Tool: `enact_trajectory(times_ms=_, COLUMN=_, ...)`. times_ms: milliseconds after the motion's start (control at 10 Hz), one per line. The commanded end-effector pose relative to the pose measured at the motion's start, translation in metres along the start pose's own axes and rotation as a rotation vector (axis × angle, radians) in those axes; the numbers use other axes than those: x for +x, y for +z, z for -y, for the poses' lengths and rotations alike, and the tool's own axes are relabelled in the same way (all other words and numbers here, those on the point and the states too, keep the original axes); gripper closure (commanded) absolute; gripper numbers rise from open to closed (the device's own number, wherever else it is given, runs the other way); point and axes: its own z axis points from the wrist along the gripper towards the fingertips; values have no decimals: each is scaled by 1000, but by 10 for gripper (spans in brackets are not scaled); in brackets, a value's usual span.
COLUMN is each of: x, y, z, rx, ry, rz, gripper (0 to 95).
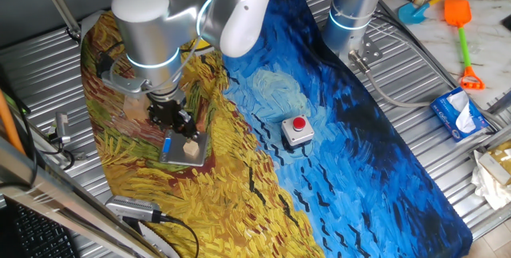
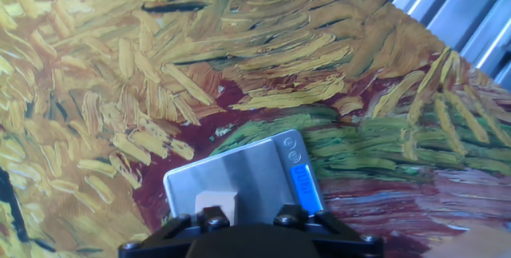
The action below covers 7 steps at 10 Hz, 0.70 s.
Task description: Remove the object from the scale
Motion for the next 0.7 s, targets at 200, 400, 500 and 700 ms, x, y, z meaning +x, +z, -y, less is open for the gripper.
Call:
enact_trajectory(times_ms=200, x=0, y=1, z=-5, rx=2, ry=22, rz=-1, gripper=190)
enact_trajectory(times_ms=400, x=0, y=1, z=-6, rx=3, ry=15, rz=3, gripper=190)
enact_trajectory(times_ms=500, x=1, y=1, z=-6, rx=6, ry=5, rz=2, gripper=190)
enact_trajectory(times_ms=700, x=1, y=1, z=-6, rx=6, ry=15, rz=5, gripper=190)
